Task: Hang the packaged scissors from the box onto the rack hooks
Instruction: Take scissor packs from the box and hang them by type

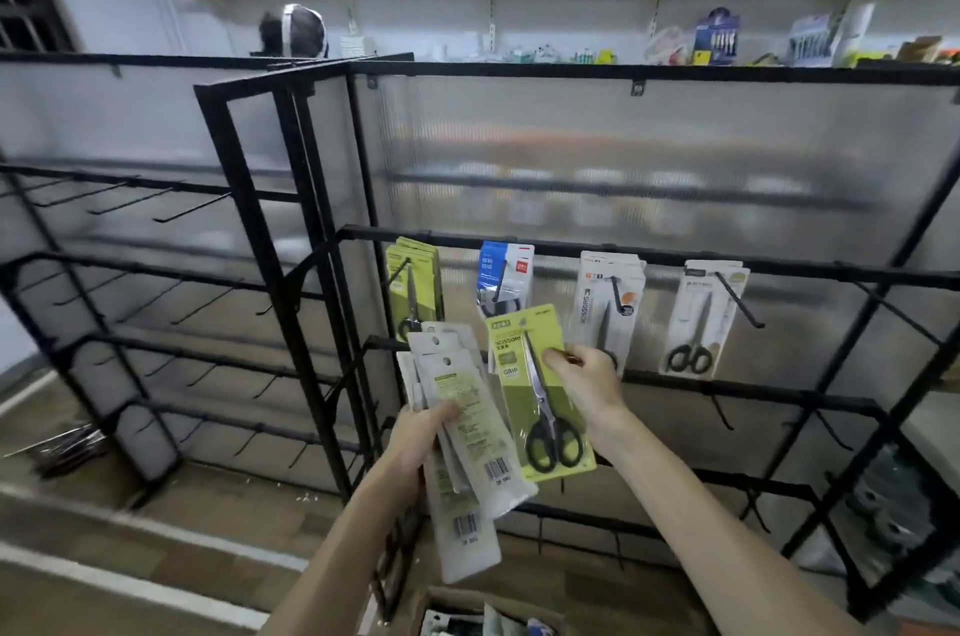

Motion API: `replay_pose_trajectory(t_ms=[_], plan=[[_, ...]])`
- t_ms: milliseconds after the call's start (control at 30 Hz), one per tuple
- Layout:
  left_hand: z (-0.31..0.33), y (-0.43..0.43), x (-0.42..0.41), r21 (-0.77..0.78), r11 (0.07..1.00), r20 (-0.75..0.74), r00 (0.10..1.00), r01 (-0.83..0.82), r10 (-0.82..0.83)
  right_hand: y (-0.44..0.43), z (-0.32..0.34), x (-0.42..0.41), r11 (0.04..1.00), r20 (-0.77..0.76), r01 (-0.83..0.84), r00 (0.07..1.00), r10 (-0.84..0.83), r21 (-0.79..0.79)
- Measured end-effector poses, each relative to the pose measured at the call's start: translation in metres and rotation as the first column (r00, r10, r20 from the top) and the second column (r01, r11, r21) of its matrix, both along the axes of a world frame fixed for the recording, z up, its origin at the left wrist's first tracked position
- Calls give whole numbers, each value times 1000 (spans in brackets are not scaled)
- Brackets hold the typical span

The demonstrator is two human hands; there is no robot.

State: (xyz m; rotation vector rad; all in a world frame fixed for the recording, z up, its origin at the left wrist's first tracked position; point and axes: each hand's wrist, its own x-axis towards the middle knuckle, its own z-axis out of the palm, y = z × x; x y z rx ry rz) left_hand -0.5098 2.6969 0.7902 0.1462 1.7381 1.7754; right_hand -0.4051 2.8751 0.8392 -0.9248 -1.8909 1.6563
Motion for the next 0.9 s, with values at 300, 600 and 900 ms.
replay_pose_trajectory(t_ms=[300,600,900], plan=[[-9,-80,-41,3,991,-36,990,-133,133,-72,12,-98,986,-86,-141,985,148,84],[-2,-116,-106,-3,999,-20,999,-47,47,-106,2,-175,999,-8,-3,1000,3,47],[-19,-126,-137,0,999,42,998,36,-36,-97,-8,-214,984,80,162,983,-168,74]])
